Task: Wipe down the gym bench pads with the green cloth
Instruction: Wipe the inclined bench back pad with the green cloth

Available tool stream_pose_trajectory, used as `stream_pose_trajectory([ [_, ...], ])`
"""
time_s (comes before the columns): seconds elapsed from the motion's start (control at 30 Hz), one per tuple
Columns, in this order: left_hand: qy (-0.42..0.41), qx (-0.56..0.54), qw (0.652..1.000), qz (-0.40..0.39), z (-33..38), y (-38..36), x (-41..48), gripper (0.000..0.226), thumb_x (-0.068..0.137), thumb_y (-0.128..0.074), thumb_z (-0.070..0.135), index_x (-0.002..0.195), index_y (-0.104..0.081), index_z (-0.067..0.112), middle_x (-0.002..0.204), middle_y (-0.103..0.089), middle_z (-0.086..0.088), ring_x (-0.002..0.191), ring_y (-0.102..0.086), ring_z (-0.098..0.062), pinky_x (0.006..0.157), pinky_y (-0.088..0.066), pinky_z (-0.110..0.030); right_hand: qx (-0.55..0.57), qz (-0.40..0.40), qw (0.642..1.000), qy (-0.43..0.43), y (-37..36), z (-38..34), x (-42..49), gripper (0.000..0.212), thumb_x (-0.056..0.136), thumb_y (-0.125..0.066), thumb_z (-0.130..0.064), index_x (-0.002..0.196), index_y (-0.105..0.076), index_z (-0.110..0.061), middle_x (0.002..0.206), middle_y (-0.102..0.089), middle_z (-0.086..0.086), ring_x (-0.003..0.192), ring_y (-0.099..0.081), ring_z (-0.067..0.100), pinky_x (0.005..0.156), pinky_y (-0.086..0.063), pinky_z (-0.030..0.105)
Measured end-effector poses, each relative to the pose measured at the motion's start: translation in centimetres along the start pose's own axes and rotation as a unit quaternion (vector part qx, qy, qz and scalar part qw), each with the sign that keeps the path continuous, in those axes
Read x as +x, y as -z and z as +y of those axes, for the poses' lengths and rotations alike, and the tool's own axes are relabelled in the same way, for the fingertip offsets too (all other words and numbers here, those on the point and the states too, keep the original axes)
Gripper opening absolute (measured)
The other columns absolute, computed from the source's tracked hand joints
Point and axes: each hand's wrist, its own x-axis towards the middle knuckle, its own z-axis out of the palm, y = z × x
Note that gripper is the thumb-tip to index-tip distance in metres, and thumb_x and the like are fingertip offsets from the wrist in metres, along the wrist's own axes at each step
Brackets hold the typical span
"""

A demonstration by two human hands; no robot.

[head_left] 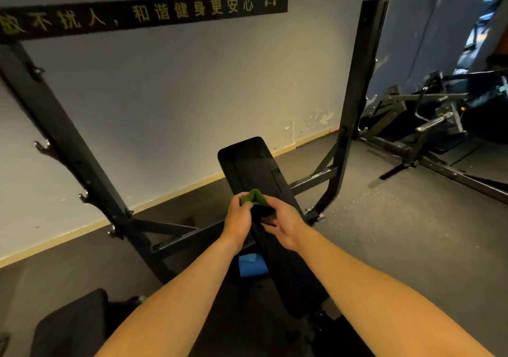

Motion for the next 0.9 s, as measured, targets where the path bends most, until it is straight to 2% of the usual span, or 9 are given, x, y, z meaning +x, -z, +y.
stream_pose_trajectory([
  [0.1, 0.017, -0.075, 0.997, 0.001, 1.4, -0.8, 5.4, 0.025, 0.106, -0.040, 0.036, 0.126, -0.048, 0.024, 0.121, -0.059, -0.006, 0.111, -0.059, -0.018, 0.096, -0.050, -0.036, -0.025, -0.036, 0.999, 0.004, -0.8, -2.9, 5.4, 0.027, 0.100, -0.052, -0.029, 0.119, -0.071, -0.024, 0.114, -0.073, 0.002, 0.109, -0.066, 0.021, 0.096, -0.050, 0.037],
  [0.17, 0.037, -0.091, 0.995, 0.035, 1.4, -0.6, 8.8, 0.032, 0.104, -0.040, 0.050, 0.124, -0.042, 0.025, 0.121, -0.057, -0.005, 0.113, -0.058, -0.019, 0.102, -0.048, -0.042, -0.073, -0.056, 0.996, 0.001, -1.8, -4.3, 8.5, 0.028, 0.101, -0.050, -0.019, 0.121, -0.069, -0.023, 0.119, -0.070, 0.002, 0.111, -0.064, 0.019, 0.096, -0.050, 0.035],
  [0.23, 0.058, -0.097, 0.991, 0.068, 1.1, 0.2, 11.9, 0.040, 0.101, -0.043, 0.056, 0.123, -0.041, 0.023, 0.117, -0.057, -0.003, 0.109, -0.058, -0.018, 0.098, -0.048, -0.040, -0.103, -0.073, 0.992, -0.015, -2.8, -5.0, 11.2, 0.030, 0.101, -0.049, -0.011, 0.121, -0.069, -0.021, 0.121, -0.069, 0.001, 0.113, -0.062, 0.019, 0.096, -0.051, 0.037],
  [0.37, 0.071, -0.044, 0.991, 0.103, 1.6, 2.2, 18.7, 0.021, 0.102, -0.051, 0.034, 0.116, -0.042, 0.020, 0.108, -0.056, -0.005, 0.091, -0.055, -0.014, 0.071, -0.045, -0.029, -0.094, -0.070, 0.993, -0.033, -3.9, -6.4, 16.9, 0.027, 0.097, -0.054, -0.004, 0.120, -0.067, -0.012, 0.120, -0.067, 0.010, 0.110, -0.065, 0.025, 0.091, -0.057, 0.039],
  [0.47, 0.069, -0.011, 0.990, 0.122, 2.1, 3.5, 24.4, 0.018, 0.103, -0.048, 0.024, 0.119, -0.043, 0.019, 0.105, -0.053, -0.005, 0.084, -0.052, -0.013, 0.064, -0.040, -0.027, -0.079, -0.013, 0.996, -0.024, -4.8, -7.3, 21.9, 0.021, 0.097, -0.057, -0.006, 0.118, -0.060, -0.008, 0.121, -0.062, 0.017, 0.105, -0.064, 0.027, 0.086, -0.059, 0.039],
  [0.53, 0.059, 0.002, 0.991, 0.118, 1.9, 4.4, 28.5, 0.024, 0.104, -0.046, 0.023, 0.127, -0.045, 0.020, 0.113, -0.053, -0.005, 0.092, -0.054, -0.015, 0.071, -0.044, -0.028, -0.103, 0.008, 0.994, -0.030, -5.6, -7.6, 25.5, 0.017, 0.097, -0.058, -0.012, 0.114, -0.059, -0.012, 0.117, -0.062, 0.015, 0.100, -0.064, 0.026, 0.088, -0.058, 0.040],
  [0.67, 0.023, 0.024, 0.998, 0.054, 1.1, 5.3, 35.1, 0.029, 0.105, -0.041, 0.022, 0.131, -0.052, 0.025, 0.128, -0.054, -0.004, 0.114, -0.055, -0.019, 0.099, -0.049, -0.038, -0.072, 0.016, 0.995, -0.064, -7.2, -7.7, 31.5, 0.020, 0.101, -0.054, -0.018, 0.119, -0.061, -0.016, 0.122, -0.062, 0.011, 0.108, -0.064, 0.028, 0.091, -0.057, 0.040],
  [0.8, 0.052, -0.029, 0.998, -0.023, 1.8, 5.6, 39.8, 0.034, 0.106, -0.037, 0.024, 0.137, -0.049, 0.024, 0.129, -0.050, -0.003, 0.116, -0.050, -0.017, 0.090, -0.041, -0.031, -0.046, 0.012, 0.998, -0.040, -8.8, -8.1, 36.8, 0.029, 0.103, -0.050, -0.019, 0.131, -0.055, -0.026, 0.130, -0.056, 0.008, 0.116, -0.059, 0.027, 0.096, -0.055, 0.045],
  [0.9, 0.082, -0.054, 0.994, -0.056, 1.6, 5.0, 42.9, 0.037, 0.107, -0.034, 0.037, 0.139, -0.049, 0.028, 0.131, -0.051, -0.004, 0.121, -0.050, -0.021, 0.098, -0.043, -0.039, -0.037, 0.032, 0.998, -0.026, -9.1, -8.4, 39.9, 0.033, 0.101, -0.053, -0.017, 0.130, -0.055, -0.034, 0.130, -0.056, 0.006, 0.117, -0.058, 0.029, 0.093, -0.056, 0.049],
])
